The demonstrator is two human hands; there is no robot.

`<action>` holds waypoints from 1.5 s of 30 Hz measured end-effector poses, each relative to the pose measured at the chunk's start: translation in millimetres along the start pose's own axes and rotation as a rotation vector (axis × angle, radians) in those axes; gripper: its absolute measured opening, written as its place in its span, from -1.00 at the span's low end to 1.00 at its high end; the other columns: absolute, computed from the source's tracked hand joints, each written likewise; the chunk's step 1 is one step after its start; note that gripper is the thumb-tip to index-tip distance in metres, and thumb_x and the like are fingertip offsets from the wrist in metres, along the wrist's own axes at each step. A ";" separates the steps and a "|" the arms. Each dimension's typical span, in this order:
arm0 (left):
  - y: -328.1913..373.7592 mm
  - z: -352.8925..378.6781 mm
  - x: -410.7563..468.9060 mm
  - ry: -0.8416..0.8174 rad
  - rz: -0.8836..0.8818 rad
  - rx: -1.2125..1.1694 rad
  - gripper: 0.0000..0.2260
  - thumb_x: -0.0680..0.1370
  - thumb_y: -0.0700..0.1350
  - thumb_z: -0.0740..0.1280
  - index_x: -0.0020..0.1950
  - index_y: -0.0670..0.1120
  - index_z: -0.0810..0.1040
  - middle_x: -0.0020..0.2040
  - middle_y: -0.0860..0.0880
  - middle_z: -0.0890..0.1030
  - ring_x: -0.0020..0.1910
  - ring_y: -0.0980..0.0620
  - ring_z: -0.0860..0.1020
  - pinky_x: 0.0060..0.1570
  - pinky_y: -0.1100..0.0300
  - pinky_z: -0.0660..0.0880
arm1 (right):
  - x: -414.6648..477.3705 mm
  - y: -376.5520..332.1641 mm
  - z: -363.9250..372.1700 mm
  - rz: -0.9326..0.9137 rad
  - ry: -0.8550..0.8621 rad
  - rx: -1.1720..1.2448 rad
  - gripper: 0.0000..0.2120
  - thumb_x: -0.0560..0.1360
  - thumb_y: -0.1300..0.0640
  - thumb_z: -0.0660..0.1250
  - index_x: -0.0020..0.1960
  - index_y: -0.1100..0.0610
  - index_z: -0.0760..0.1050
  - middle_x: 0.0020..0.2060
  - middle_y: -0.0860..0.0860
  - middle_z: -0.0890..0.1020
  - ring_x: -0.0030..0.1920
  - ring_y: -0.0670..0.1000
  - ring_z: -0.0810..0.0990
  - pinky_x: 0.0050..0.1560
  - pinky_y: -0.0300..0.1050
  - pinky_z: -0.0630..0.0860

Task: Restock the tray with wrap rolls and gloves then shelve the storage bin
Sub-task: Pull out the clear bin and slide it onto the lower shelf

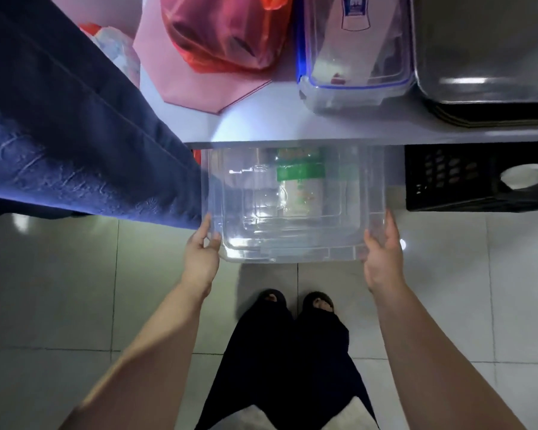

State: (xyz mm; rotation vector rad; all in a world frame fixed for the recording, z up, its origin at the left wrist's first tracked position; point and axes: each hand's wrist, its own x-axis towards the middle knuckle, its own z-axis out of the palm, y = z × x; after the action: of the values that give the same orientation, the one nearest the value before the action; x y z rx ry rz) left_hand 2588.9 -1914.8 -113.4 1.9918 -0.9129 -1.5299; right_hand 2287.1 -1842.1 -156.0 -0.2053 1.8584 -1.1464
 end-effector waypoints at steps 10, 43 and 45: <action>-1.4 -5.6 11.7 0.049 -0.044 -0.231 -0.65 0.68 -0.11 0.07 0.42 0.20 0.35 0.23 0.15 0.54 0.02 0.27 0.56 0.04 0.20 0.55 | -2.1 -13.5 26.8 0.014 -0.046 -0.006 -0.44 0.61 0.21 0.19 0.45 -0.27 0.15 0.51 -0.15 0.14 0.47 -0.03 0.19 0.43 0.18 0.18; -46.2 76.1 -1.2 0.063 0.973 1.197 -0.23 0.29 -0.20 0.50 0.47 -0.05 0.30 0.43 -0.23 0.35 0.40 -0.28 0.29 0.42 -0.21 0.14 | -15.8 43.7 59.5 -1.274 -0.063 -1.436 -0.31 0.35 0.17 0.40 0.40 0.06 0.18 0.36 0.15 0.19 0.38 0.26 0.18 0.37 0.27 0.23; -48.5 81.7 13.9 0.150 1.011 1.305 -0.26 0.34 -0.29 0.44 0.48 -0.03 0.27 0.40 -0.24 0.40 0.38 -0.29 0.35 0.40 -0.20 0.17 | -7.3 43.9 67.1 -1.345 0.088 -1.376 -0.50 0.42 0.21 0.26 0.33 0.02 0.25 0.28 0.11 0.27 0.29 0.20 0.29 0.28 0.24 0.38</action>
State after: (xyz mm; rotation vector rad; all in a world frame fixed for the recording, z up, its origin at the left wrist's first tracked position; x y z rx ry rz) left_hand 2523.3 -1889.8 -179.0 1.6012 -2.6810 -0.0956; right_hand 2355.8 -1855.7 -195.7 -2.4238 2.2325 -0.2927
